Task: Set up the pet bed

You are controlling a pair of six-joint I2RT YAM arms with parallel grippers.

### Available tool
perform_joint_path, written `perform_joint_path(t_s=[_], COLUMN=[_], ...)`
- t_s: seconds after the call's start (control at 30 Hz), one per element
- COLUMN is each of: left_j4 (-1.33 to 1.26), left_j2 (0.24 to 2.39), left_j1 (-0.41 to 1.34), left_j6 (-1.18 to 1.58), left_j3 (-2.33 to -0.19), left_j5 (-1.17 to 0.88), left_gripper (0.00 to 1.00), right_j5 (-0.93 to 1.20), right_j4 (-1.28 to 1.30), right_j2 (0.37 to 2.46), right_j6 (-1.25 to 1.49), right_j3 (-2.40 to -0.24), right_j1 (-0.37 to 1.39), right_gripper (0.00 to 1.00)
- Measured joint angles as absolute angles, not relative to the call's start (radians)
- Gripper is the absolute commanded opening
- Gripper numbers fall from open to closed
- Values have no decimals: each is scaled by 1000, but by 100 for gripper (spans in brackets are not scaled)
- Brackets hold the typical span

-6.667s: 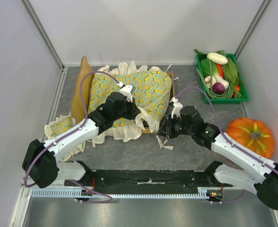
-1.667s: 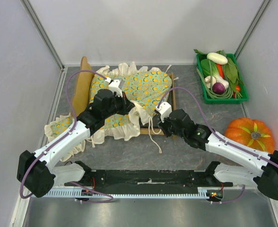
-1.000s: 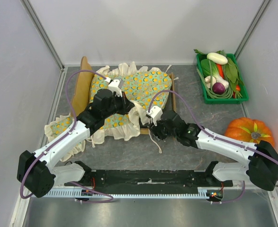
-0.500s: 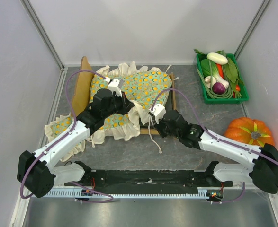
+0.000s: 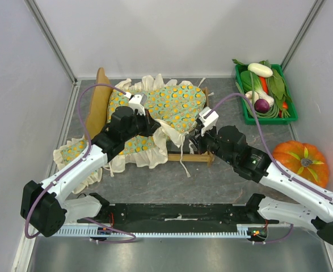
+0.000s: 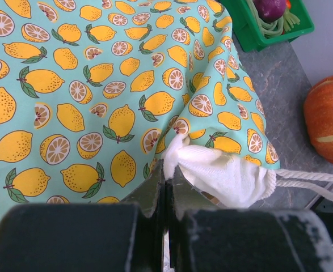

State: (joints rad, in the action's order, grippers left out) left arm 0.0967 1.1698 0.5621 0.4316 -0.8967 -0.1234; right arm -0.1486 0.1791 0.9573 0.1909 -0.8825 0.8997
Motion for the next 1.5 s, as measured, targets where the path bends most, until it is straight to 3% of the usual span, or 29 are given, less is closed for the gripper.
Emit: perform_joint_path(t_s=[0.6, 0.73, 0.87, 0.97, 1.07, 1.17, 1.37, 1.5], left_j4=[88, 81, 67, 49, 41, 34, 25, 51], left_j2=[1170, 1170, 1180, 1201, 1219, 1226, 1226, 1207], left_j1=[561, 559, 558, 559, 567, 585, 619, 628], left_j6=[445, 445, 445, 445, 445, 450, 453, 453], left_j3=[-883, -877, -877, -876, -876, -876, -876, -876], left_j5=[-145, -185, -249, -303, -339, -366, -397, -396], left_gripper=[2, 2, 2, 8, 20, 38, 63, 70], right_j5=[-280, -293, -319, -355, -400, -468, -535, -524], right_j4=[184, 183, 234, 297, 340, 389, 494, 506], right_j2=[1115, 1143, 1131, 1044, 923, 835, 908, 993], right_j6=[218, 238, 276, 304, 331, 383, 502, 543], right_j3=[-774, -756, -741, -733, -732, -732, -732, -715], right_j1=[900, 900, 900, 900, 900, 898, 843, 780], right_gripper=[6, 27, 59, 68, 69, 69, 70, 56])
